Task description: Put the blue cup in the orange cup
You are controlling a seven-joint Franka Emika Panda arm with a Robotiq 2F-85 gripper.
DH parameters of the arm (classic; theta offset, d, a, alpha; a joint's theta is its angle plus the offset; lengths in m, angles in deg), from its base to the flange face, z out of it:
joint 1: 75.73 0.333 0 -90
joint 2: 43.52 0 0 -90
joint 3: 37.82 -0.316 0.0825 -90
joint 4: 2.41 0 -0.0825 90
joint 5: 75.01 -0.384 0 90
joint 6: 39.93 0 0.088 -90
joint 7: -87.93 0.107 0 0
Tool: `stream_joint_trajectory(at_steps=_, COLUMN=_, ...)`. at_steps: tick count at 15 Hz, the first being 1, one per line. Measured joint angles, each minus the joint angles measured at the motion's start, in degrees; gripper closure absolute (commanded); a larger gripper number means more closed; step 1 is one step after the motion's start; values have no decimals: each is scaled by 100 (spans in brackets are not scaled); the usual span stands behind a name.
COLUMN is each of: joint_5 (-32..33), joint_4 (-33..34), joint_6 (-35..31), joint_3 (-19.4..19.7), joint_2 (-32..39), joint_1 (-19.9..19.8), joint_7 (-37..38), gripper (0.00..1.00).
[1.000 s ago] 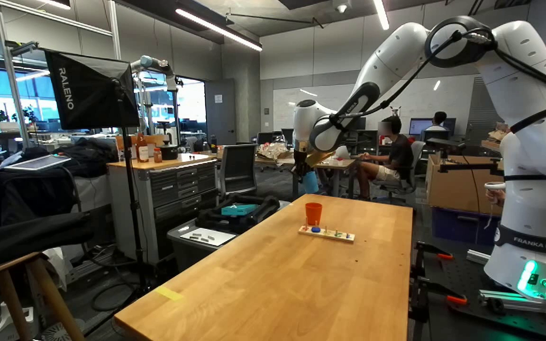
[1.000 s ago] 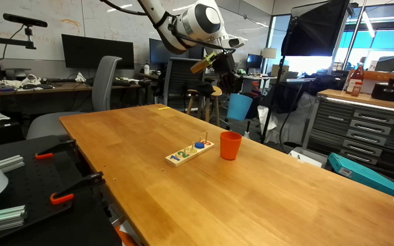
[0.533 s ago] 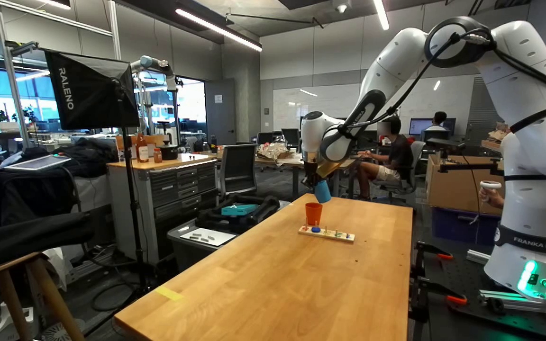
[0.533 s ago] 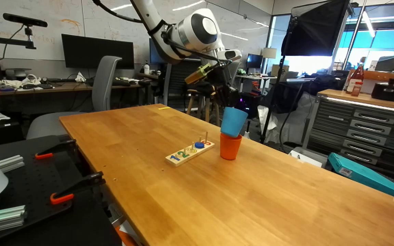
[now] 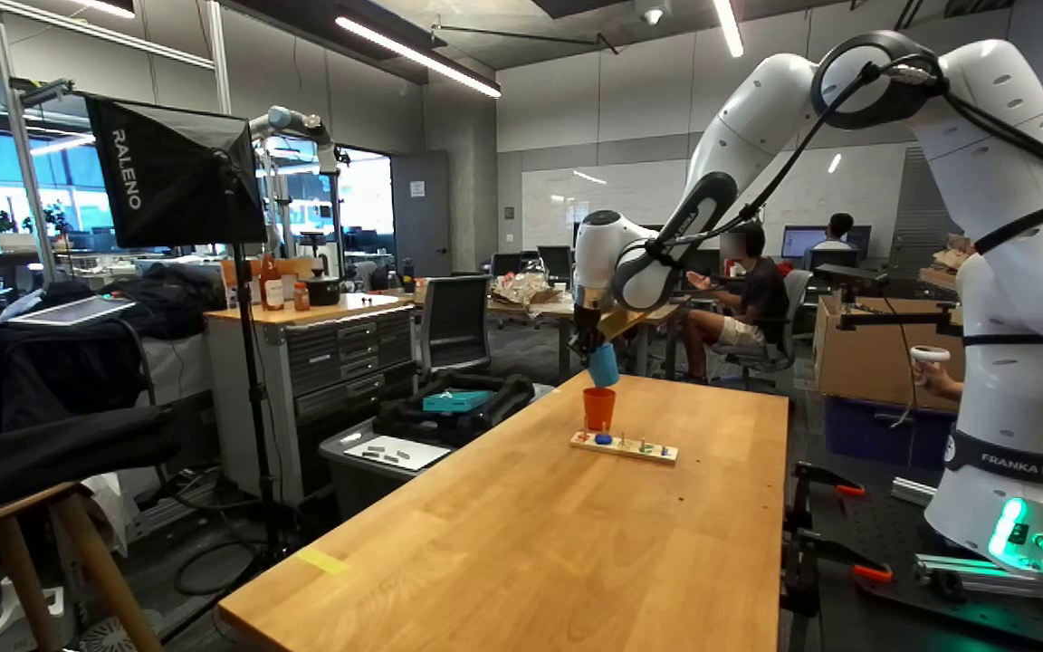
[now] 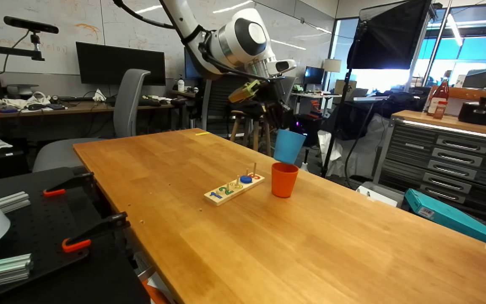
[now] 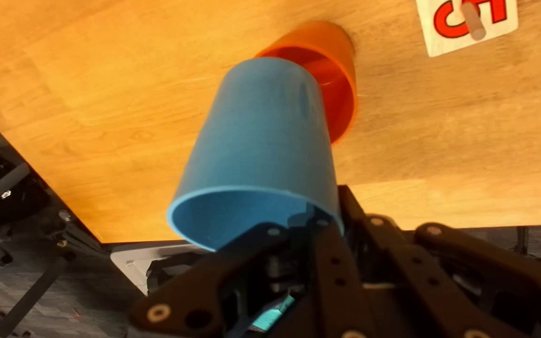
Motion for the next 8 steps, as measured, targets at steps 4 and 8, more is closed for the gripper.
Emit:
stream_joint_trajectory(at_steps=4, joint_5=0, joint_4=-1, joint_6=-83, joint_3=20, joint_2=10, joint_1=-10, joint_7=46, gripper=60)
stream_joint_trajectory(at_steps=8, joint_5=0, joint_4=-2, joint_6=-228, joint_3=31, joint_2=45, joint_1=-30, joint_7=71, gripper=28)
